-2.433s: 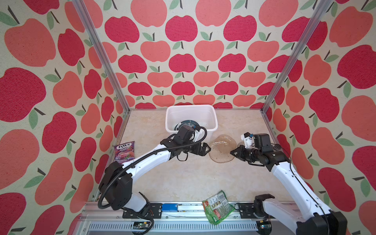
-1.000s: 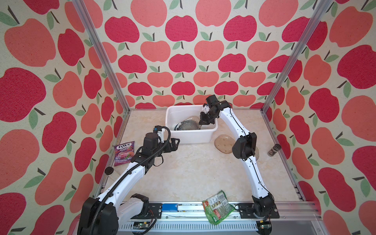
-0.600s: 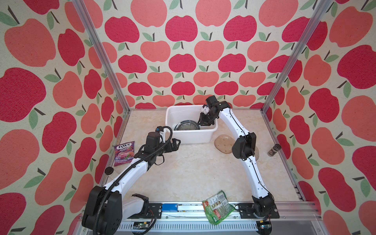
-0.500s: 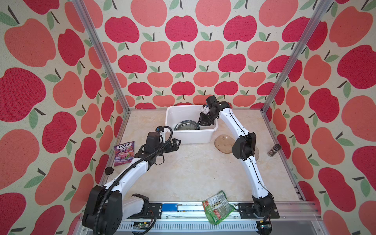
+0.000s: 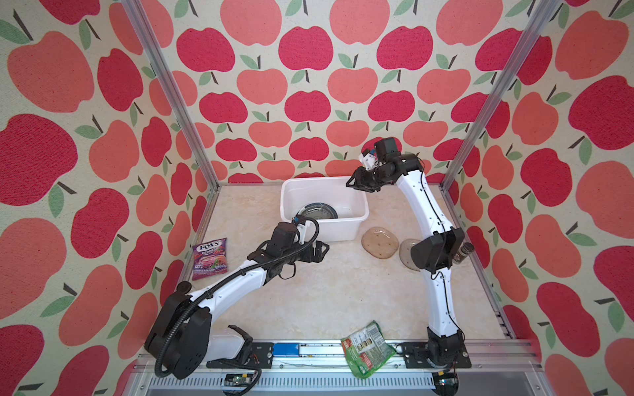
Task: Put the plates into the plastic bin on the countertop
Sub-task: 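Lower the amber glass plate into the bin and open the right gripper, then withdraw the right gripper from the bin while the left gripper moves toward the remaining plates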
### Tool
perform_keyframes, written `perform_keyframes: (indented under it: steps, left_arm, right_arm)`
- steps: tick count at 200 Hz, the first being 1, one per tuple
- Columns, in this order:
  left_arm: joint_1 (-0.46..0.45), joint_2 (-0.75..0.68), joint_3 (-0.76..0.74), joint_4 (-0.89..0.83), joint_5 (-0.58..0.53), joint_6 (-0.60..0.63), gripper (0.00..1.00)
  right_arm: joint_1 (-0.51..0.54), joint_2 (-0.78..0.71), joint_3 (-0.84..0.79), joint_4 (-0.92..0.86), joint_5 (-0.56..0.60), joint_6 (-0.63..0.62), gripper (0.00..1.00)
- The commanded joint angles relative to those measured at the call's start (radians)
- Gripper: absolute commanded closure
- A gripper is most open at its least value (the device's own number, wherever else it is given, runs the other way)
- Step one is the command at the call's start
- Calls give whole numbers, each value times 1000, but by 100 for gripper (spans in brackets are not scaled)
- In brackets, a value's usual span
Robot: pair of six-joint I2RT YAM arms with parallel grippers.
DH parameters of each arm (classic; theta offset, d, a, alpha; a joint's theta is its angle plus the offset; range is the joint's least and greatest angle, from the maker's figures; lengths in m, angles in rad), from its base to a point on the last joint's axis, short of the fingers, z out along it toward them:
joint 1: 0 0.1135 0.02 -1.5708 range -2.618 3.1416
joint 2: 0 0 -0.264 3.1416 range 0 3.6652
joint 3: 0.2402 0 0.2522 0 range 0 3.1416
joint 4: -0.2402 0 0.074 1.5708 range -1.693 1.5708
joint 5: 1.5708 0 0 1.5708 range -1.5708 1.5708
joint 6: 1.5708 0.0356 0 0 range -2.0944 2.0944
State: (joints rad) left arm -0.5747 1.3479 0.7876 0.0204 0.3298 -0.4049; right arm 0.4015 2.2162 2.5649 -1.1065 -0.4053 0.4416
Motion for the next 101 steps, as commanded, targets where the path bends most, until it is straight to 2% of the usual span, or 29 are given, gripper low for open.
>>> perform_keyframes:
  steps: [1, 18, 37, 65, 101]
  left_arm:
    - [-36, 75, 64, 21, 6, 15, 1]
    - [-69, 147, 116, 29, 0, 22, 1]
    - [-108, 247, 193, 24, -13, 35, 1]
    - [-168, 376, 313, -19, -58, 60, 9]
    - [-234, 537, 475, -126, -154, 79, 24]
  right_arm:
    - [-6, -121, -102, 52, -32, -19, 57]
    - [-7, -190, -170, 53, -9, -28, 58]
    - [-10, -309, -340, 111, 3, -32, 60]
    - [-45, -556, -694, 256, 39, -12, 67]
    - [-192, -823, -1040, 385, 14, 45, 73]
